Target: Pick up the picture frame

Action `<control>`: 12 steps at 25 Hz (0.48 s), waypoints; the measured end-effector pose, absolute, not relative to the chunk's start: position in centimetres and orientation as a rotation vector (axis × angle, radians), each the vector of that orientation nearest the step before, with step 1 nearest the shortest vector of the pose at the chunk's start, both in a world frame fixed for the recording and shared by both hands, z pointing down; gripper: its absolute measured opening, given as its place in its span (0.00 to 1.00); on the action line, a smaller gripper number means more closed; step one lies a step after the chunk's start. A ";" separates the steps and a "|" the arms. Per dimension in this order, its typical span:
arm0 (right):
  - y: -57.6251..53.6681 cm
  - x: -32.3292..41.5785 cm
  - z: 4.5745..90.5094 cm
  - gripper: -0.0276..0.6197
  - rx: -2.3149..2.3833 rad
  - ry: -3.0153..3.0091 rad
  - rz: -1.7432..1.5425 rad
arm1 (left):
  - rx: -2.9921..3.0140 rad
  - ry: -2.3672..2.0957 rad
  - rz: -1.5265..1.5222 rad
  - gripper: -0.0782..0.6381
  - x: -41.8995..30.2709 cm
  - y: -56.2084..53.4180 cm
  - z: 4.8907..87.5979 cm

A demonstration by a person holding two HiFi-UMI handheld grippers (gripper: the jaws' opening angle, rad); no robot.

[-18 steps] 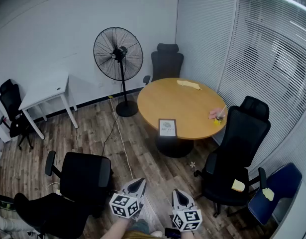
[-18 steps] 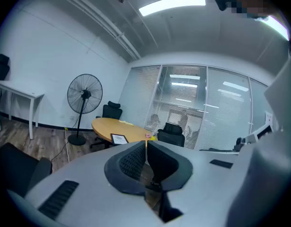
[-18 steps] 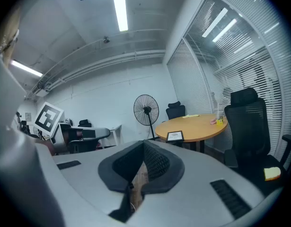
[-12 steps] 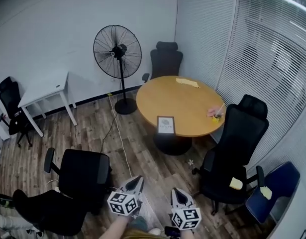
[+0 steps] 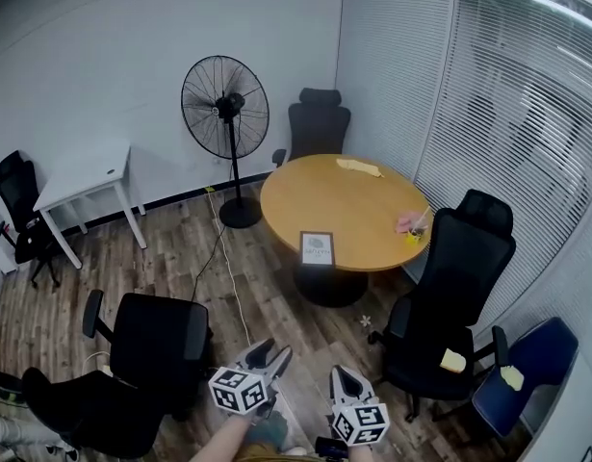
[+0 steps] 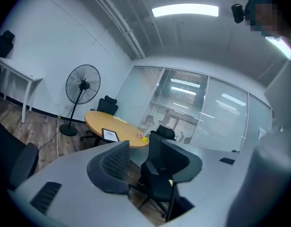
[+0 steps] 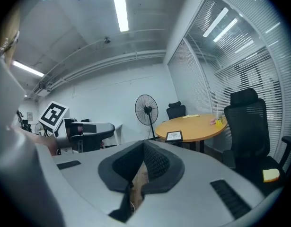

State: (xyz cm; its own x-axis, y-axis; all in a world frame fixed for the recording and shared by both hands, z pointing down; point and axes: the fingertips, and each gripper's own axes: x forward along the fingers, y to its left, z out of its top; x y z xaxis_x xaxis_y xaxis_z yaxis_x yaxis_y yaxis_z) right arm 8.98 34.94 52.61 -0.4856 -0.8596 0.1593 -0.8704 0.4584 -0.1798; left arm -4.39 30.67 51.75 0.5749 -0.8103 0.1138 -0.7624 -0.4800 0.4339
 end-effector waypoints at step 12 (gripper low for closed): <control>25.9 10.1 55.6 0.06 1.532 -2.606 0.438 | 2.290 -1.326 -0.201 0.42 -5.1 20.8 53.6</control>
State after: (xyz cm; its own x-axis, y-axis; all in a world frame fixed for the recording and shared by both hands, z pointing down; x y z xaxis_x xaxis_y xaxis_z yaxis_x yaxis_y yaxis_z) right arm 10.06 25.95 55.62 -0.4939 -0.8419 0.2176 -0.8668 0.4566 -0.2006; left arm -5.13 20.80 53.55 0.5188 -0.8477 0.1108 -0.7766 -0.4131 0.4756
